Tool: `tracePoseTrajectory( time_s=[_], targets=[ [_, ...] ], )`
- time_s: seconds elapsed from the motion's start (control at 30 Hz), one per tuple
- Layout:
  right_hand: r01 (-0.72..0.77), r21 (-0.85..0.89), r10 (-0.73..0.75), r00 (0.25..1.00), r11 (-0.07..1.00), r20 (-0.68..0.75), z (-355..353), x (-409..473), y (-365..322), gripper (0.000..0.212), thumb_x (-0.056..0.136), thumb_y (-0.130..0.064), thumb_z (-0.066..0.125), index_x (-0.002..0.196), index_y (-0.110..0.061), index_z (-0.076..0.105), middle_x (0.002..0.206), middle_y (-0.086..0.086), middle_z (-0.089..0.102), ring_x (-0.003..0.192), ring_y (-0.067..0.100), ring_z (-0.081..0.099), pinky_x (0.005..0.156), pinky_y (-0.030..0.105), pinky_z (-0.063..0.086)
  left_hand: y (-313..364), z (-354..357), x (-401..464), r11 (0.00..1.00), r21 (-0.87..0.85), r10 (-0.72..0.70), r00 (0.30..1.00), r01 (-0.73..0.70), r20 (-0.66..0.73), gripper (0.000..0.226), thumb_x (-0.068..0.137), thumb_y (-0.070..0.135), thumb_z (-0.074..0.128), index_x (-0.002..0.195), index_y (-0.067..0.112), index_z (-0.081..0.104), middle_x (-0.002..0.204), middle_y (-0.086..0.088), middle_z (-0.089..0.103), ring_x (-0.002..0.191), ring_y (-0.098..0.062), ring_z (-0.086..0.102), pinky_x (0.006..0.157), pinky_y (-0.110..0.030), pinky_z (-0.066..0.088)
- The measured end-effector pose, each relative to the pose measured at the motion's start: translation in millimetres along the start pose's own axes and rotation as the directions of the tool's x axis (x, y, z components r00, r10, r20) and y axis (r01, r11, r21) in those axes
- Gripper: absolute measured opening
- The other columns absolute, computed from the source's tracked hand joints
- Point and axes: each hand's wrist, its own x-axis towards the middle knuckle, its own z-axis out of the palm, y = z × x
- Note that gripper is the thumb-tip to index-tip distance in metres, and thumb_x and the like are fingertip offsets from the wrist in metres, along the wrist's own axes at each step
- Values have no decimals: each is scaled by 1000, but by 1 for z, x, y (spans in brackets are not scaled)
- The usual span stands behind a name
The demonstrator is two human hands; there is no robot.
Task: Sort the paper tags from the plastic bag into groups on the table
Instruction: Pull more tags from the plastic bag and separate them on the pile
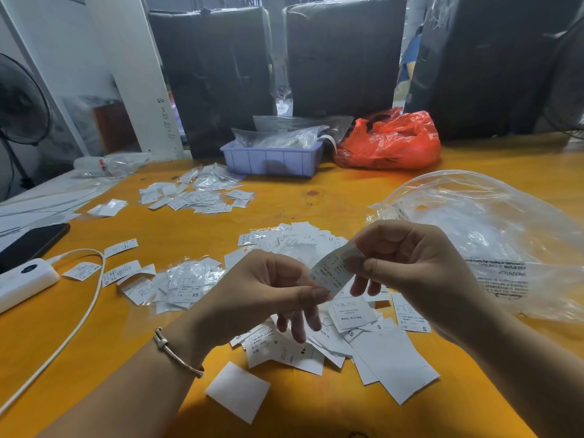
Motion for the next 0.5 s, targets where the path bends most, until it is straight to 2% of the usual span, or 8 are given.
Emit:
tracePoseTrajectory(
  time_s=[0.4, 0.5],
  targets=[
    [-37, -133, 52, 992, 990, 112, 4, -3, 1, 12, 83, 5, 66, 88, -6, 68, 74, 4, 74, 56, 20, 67, 50, 22, 49, -2, 3, 2, 999, 44, 2, 1000, -1, -17, 12, 92, 23, 68, 82, 22, 76, 78, -7, 76, 62, -21, 72, 52, -20, 50],
    [-23, -139, 29, 998, 990, 47, 5, -2, 1, 5, 84, -5, 69, 88, -8, 69, 74, 3, 73, 55, 19, 66, 49, 24, 49, -2, 3, 2, 999, 43, 2, 999, 0, -40, 11, 91, 25, 67, 84, 24, 76, 79, -7, 76, 64, -22, 73, 54, -21, 52]
  ],
)
